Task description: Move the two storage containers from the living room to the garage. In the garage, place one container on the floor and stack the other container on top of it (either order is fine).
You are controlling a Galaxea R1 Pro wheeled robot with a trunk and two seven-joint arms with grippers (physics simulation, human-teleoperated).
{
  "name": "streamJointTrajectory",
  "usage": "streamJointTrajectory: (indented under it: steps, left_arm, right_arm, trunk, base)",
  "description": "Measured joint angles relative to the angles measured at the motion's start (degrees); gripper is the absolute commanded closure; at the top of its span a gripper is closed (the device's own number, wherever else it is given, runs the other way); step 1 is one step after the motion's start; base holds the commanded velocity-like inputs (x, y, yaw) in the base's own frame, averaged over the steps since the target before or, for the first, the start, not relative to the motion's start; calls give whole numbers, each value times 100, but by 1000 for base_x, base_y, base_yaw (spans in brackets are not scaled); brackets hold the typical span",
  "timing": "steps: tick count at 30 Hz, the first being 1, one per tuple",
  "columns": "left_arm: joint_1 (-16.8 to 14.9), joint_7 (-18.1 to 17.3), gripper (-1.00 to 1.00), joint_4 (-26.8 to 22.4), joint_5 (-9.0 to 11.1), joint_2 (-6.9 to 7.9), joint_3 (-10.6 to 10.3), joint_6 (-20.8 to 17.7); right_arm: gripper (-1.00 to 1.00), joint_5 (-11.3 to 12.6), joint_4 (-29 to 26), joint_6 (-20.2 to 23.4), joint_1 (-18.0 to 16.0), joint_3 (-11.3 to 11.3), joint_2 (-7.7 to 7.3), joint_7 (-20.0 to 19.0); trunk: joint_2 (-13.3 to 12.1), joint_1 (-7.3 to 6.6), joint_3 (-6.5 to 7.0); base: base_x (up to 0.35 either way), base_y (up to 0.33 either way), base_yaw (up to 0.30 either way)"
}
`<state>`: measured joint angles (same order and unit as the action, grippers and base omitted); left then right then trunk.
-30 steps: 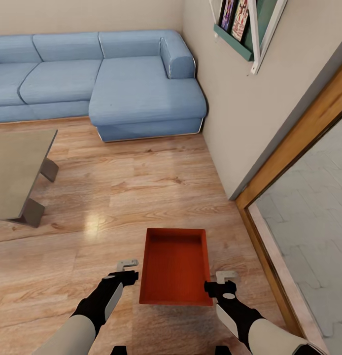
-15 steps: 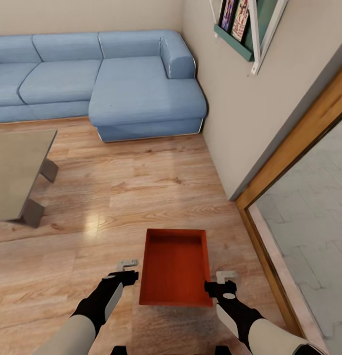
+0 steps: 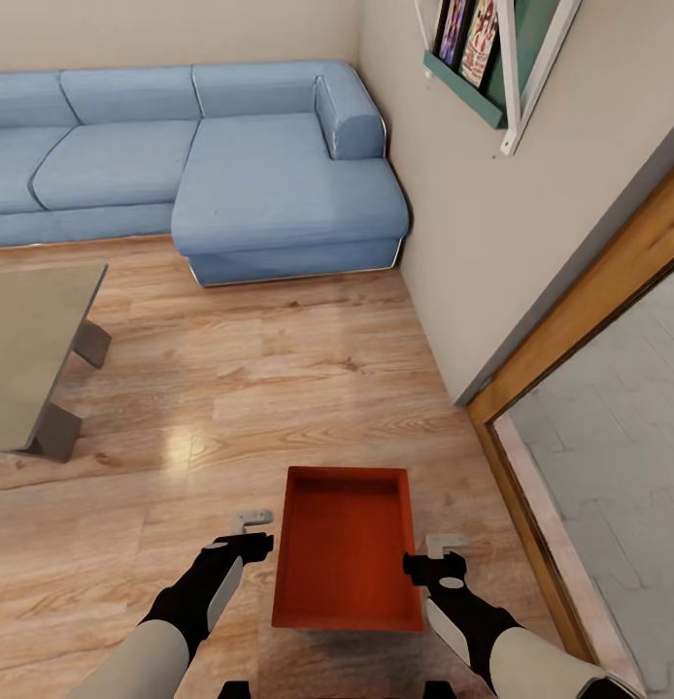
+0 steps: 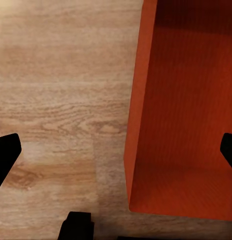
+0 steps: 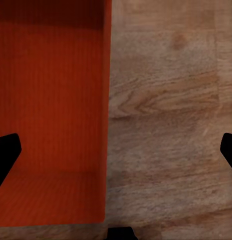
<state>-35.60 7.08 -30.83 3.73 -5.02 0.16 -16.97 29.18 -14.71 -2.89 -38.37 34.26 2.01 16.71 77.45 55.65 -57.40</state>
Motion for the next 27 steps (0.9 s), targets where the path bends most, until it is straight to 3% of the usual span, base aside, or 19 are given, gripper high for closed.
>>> streamJointTrajectory:
  steps: [20,21,24,27]
  left_arm:
    - [0,4,-100,8,-6,2,-15,3]
    - [1,99,-100,101,-10,-2,-218,-2]
    - [1,268,-100,206,-8,-6,-571,4]
    - [1,318,-100,338,-7,-15,-760,5]
  right_arm:
    - [-100,4,5,0,0,0,30,-8]
    - [-100,9,11,-1,0,3,111,-16]
    - [-100,21,58,-11,0,0,204,-17]
    - [-100,28,88,-16,0,0,236,-17]
  trunk:
    - [0,0,0]
    - [0,0,0]
    - [0,0,0]
    - [0,0,0]
  base:
    - [1,-43,0]
    - [0,0,0]
    - [0,0,0]
    - [0,0,0]
